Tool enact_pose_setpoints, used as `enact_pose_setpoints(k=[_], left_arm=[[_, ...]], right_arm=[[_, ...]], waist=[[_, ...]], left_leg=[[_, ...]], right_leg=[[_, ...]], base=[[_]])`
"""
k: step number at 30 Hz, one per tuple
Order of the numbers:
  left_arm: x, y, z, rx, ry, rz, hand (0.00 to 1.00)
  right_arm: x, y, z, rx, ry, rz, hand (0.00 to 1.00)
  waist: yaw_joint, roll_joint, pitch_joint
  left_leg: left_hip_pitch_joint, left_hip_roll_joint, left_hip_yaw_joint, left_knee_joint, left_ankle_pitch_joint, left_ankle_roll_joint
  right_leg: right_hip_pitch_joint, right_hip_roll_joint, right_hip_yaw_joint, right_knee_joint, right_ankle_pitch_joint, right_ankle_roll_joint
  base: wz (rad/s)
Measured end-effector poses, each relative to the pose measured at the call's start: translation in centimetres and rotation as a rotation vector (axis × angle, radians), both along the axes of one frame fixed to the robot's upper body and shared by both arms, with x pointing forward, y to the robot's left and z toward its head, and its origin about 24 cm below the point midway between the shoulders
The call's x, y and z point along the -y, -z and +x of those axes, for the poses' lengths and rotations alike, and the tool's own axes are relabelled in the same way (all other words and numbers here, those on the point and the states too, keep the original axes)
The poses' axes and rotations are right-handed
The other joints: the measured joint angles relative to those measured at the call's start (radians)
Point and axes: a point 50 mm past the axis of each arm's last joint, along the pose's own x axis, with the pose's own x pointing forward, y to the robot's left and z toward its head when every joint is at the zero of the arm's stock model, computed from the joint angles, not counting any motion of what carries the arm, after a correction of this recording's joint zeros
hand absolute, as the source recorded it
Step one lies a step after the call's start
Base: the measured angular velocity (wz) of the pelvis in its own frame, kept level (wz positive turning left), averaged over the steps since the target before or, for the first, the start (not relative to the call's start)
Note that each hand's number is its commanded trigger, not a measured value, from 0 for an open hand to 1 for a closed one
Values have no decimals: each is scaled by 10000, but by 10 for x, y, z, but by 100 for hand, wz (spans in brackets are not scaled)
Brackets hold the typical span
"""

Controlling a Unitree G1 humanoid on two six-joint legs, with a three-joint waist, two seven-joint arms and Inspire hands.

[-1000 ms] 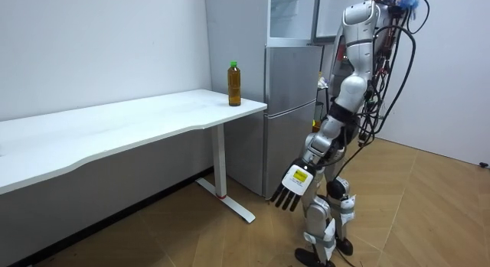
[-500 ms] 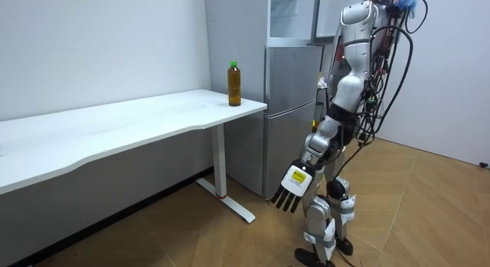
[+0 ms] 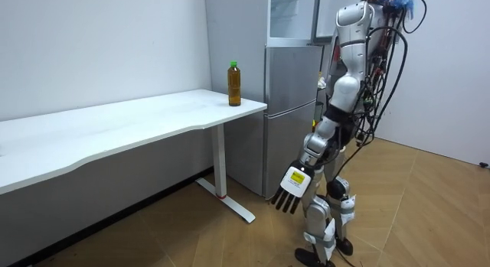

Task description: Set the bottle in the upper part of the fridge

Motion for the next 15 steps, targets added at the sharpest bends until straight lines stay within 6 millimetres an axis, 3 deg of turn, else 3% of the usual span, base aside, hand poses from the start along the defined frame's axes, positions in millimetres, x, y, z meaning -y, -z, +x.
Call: enact_pose_setpoints(k=[4, 8, 11, 15], left_arm=[[-1, 0, 1, 58, 31, 20, 0], [-1, 0, 2, 108, 62, 33, 0], [-1, -1, 2, 120, 134, 65, 0], [-1, -2, 8, 251, 496, 101, 0]], right_arm=[[6, -7, 22, 824, -75, -494, 0], [7, -24, 60, 2472, -986, -912, 0], [5, -40, 86, 3788, -1790, -1063, 0], [-6, -53, 106, 4662, -2739, -983, 0]], waist=[[-33, -19, 2], [-103, -18, 5], [-183, -7, 6], [-211, -85, -30]], left_leg=[[13, -15, 72, 1, -11, 18], [6, -18, 153, 18, -31, 51], [-4, -27, 153, 22, -47, 74], [-170, -29, 180, 105, -56, 88]], right_leg=[[-58, 41, 97, 115, 6, 18], [-62, 29, 133, 115, 34, 53], [-56, 19, 138, 99, 35, 62], [-198, -21, 80, 161, 33, 70]], base=[[-9], [-2], [1], [2]])
